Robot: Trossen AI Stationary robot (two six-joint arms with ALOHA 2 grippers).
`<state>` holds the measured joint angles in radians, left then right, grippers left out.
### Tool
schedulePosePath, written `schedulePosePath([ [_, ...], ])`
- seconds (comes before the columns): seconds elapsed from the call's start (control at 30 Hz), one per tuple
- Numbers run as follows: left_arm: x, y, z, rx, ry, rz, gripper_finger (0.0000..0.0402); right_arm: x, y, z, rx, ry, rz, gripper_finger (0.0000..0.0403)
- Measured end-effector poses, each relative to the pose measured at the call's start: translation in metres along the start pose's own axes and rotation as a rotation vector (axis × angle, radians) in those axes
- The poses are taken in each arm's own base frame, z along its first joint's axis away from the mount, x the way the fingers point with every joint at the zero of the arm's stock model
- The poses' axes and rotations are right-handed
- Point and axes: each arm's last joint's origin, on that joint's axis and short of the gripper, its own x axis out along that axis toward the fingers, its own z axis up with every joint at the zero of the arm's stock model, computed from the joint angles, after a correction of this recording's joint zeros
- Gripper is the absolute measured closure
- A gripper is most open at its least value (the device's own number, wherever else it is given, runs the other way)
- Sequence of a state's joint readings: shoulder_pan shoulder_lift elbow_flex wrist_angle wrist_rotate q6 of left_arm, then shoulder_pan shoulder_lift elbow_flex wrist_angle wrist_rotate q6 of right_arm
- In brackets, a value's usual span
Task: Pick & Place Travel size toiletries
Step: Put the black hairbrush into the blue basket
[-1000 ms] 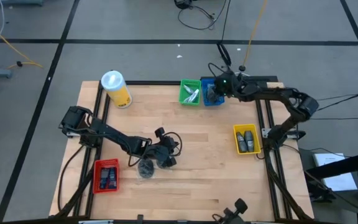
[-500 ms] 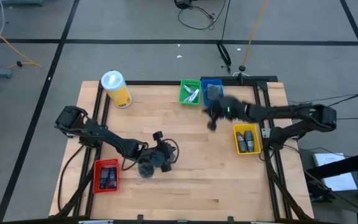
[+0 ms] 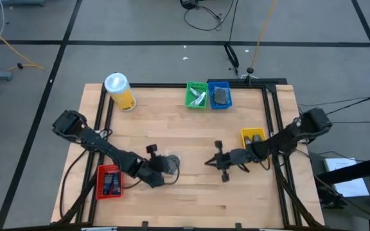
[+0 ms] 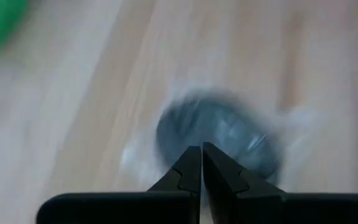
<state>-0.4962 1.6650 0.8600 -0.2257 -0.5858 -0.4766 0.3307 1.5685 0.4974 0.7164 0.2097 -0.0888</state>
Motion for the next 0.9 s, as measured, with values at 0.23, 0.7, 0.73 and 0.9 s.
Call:
schedulePosePath([
  [0.23, 0.005, 0.017, -0.021, -0.197, 0.28, 0.045, 0.0383, 0.036, 0.016, 0.006, -0.091, -0.037, 0.021, 0.0335],
  [0.7, 0.026, 0.023, -0.019, -0.249, 0.092, -0.094, 0.0383, 0.103, 0.014, 0.019, -0.564, 0.141, -0.048, 0.0174],
  [0.73, 0.028, 0.022, -0.018, -0.247, 0.084, -0.113, 0.0383, 0.105, 0.013, 0.02, -0.612, 0.147, -0.071, 0.0173],
  [0.9, 0.04, 0.019, -0.015, -0.24, 0.042, -0.159, 0.0383, 0.107, 0.014, 0.02, -0.787, 0.16, -0.079, 0.0179],
])
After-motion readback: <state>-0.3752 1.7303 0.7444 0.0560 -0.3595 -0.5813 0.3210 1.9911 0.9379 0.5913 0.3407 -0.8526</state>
